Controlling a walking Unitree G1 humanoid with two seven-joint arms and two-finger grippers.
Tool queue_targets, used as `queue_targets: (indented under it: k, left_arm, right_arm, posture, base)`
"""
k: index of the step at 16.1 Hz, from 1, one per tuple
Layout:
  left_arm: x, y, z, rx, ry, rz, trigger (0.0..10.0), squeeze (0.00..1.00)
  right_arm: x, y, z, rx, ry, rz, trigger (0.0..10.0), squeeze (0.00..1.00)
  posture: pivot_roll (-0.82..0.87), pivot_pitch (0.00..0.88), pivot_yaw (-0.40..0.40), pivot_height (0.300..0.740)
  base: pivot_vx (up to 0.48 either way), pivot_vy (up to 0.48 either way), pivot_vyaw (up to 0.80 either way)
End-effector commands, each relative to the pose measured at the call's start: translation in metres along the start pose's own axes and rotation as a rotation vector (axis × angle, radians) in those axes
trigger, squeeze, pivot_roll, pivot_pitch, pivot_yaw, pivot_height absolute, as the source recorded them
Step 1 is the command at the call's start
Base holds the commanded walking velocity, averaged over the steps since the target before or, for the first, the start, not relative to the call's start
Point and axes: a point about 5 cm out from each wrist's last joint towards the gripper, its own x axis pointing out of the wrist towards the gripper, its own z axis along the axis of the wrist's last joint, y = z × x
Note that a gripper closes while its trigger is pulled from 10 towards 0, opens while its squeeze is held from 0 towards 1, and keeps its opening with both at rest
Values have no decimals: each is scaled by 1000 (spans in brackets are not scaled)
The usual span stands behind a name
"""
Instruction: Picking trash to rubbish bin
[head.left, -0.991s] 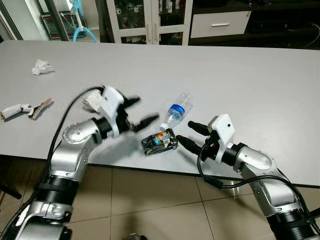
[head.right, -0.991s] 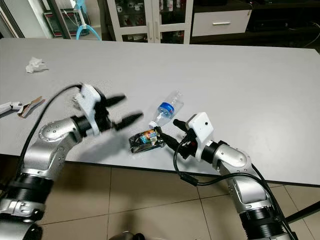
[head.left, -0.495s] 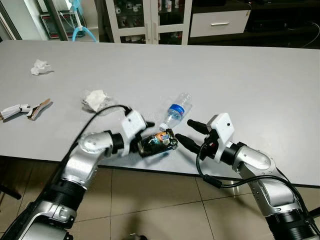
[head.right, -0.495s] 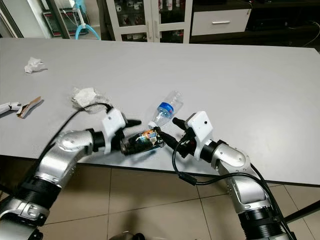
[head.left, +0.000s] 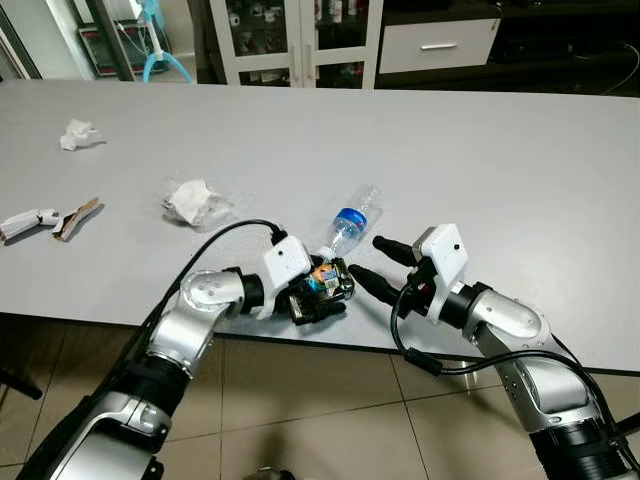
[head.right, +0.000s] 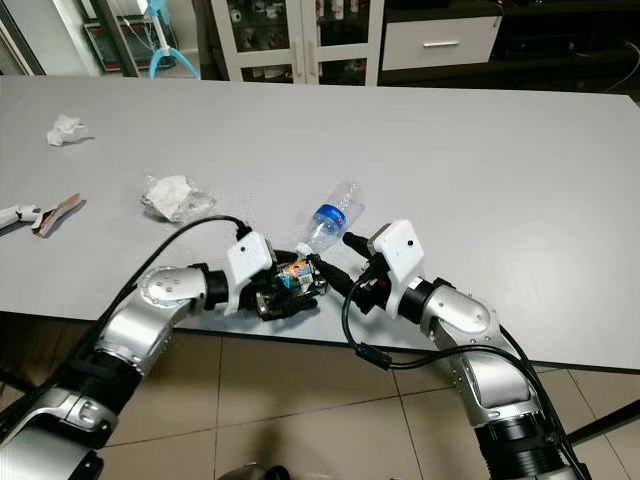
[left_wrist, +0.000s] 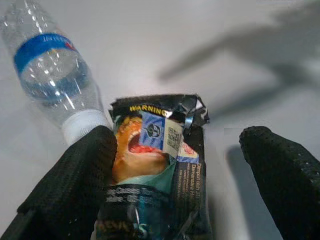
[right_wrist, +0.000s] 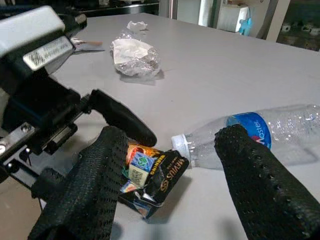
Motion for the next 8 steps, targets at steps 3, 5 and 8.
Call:
queue_targets:
  k: [3, 5, 8]
  left_arm:
    - [3, 4, 2, 59, 33, -4, 10000, 0]
    - [6, 2, -2, 95, 67, -1, 10000, 0]
    - [9, 0, -5, 130, 91, -4, 10000, 0]
  right_arm:
    - [-1, 0, 4, 2, -13, -11, 10000, 0]
    - [-1, 0, 4, 3, -13, -12, 10000, 0]
    - [0, 1, 4, 1, -13, -15, 10000, 0]
  posture:
    - [-98, 87, 71, 740]
    - [-102, 85, 73, 740]
    - [-103, 81, 74, 740]
  base:
    - [0, 0, 0]
    - [0, 0, 0]
    - [0, 0, 0]
